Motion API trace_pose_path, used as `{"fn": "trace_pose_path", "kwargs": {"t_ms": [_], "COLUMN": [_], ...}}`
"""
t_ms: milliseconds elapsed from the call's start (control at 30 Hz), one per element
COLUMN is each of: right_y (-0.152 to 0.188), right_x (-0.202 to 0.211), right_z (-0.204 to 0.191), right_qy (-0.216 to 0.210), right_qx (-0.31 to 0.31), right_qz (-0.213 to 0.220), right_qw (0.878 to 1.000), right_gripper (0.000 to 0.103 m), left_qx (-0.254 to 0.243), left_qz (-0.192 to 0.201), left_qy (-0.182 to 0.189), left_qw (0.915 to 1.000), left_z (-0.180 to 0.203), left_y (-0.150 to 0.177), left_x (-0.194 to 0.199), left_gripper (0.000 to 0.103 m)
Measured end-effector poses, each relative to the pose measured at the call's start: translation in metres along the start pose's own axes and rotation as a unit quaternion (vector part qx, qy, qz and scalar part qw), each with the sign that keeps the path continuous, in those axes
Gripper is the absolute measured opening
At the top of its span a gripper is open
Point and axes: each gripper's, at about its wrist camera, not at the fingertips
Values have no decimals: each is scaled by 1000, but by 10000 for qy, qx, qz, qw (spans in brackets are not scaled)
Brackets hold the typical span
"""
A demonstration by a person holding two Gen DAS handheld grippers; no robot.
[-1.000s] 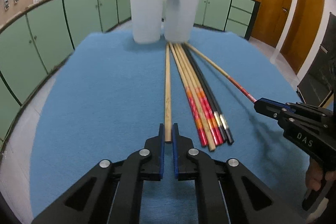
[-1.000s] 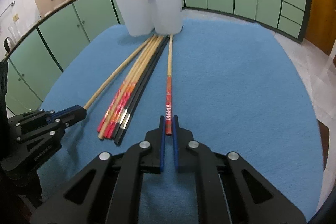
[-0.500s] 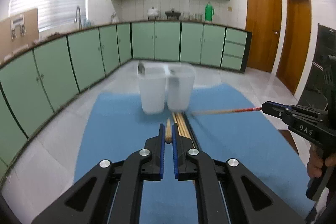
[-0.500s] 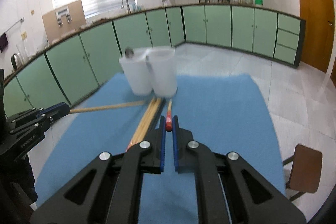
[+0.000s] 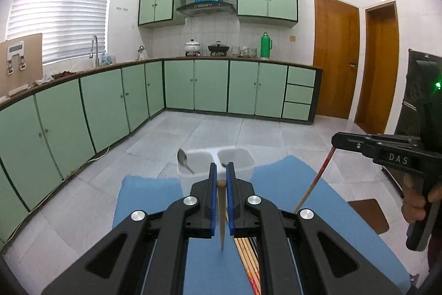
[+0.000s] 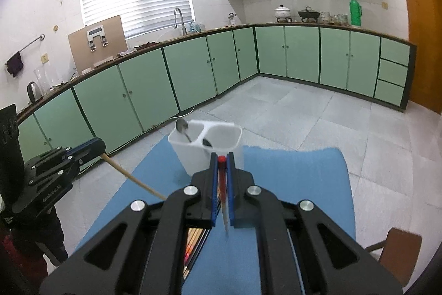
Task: Organize utensils
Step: 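Lift both chopsticks and lower them into the white holder, opening both grippers, then move both open grippers back over the remaining chopsticks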
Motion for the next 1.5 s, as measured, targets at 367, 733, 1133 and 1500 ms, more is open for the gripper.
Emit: {"fn": "trace_pose_path", "kwargs": {"t_ms": [367, 733, 1133, 1500], "right_y": [-70, -129, -103, -67], "right_x": [12, -2, -91, -61], "right_z": [1, 2, 6, 1], "right_qy": [-494, -153, 126, 518], "right_qx": [206, 491, 578, 545], "right_qz": [464, 1018, 243, 566], "right_qw": [9975, 9935, 9980, 9956], "right_gripper": [5, 5, 6, 63], "left_qx": [-55, -105, -192, -109], "left_qz": [633, 1509, 1015, 609], "left_qy": [68, 89, -91, -230], "left_qw": [9980, 9884, 9946, 9978], "left_z": [-11, -10, -16, -20], "left_y": [-51, -119, -98, -57], "left_x": [6, -11, -105, -74], "left_gripper": [6, 6, 7, 44]}}
Point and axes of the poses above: each gripper's, at about its wrist camera, not at the fingertips, and x roughly against the way its jaws point, z to its right, y to its underside, and after that the axes turned 4 degrees about x, right-handed
